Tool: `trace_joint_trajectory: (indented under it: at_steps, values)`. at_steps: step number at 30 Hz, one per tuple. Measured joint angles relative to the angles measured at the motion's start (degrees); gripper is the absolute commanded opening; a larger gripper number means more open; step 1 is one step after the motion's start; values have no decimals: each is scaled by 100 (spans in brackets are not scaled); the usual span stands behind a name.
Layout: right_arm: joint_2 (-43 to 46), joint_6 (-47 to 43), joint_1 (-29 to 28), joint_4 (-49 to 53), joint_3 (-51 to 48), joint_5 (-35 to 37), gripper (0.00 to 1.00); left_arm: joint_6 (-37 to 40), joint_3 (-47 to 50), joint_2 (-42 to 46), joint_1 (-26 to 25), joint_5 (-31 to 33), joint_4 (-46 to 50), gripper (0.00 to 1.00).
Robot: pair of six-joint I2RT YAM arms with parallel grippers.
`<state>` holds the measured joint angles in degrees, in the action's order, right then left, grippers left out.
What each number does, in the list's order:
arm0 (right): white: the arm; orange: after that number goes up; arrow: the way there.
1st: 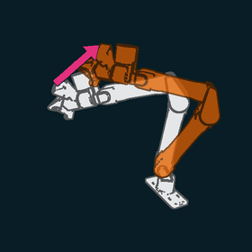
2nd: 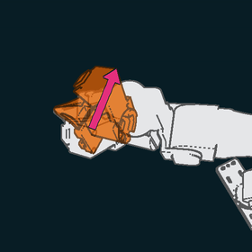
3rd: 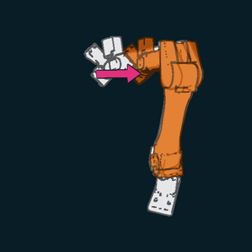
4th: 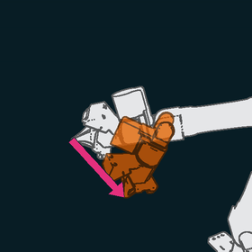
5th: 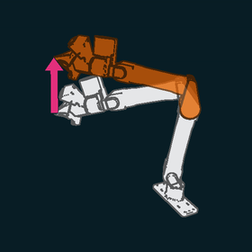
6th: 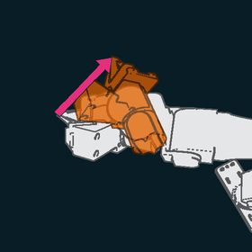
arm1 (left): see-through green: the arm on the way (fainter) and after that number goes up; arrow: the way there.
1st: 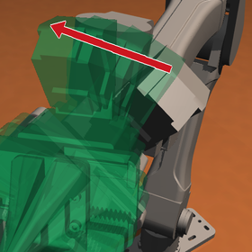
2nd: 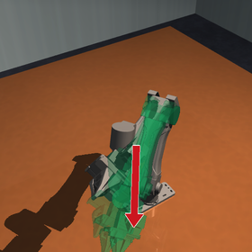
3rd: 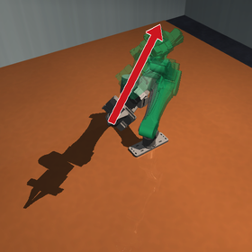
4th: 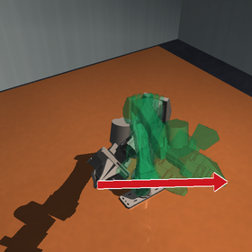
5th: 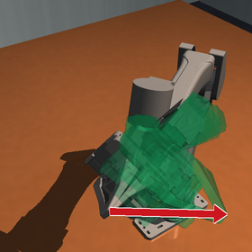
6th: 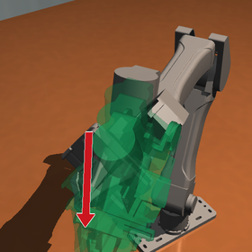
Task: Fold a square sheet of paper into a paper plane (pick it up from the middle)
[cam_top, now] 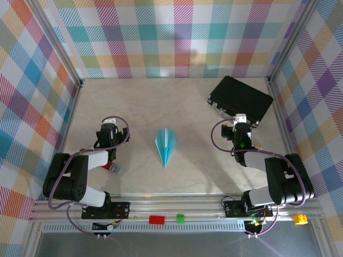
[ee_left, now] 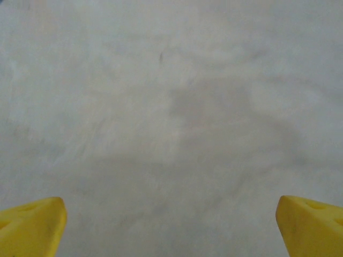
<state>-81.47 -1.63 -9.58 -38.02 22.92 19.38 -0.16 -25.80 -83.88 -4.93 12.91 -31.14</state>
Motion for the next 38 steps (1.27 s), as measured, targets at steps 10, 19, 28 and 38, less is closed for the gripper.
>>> trace_joint_trajectory:
  at_steps: [10, 19, 28, 38]
  values:
    - [-651, -42, 527, -1298, -389, -1163, 99, 20, 485, -693, 92, -431, -1768, 100]
    - [-684, 293, 658, -1207, -168, -859, 99, 20, 422, -693, 92, -431, -1902, 100]
    - [-684, 313, 662, -1204, -168, -802, 99, 22, 422, -693, 92, -461, -1899, 100]
    - [-684, 321, 662, -1204, -168, -789, 99, 68, 415, -693, 92, -605, -1884, 100]
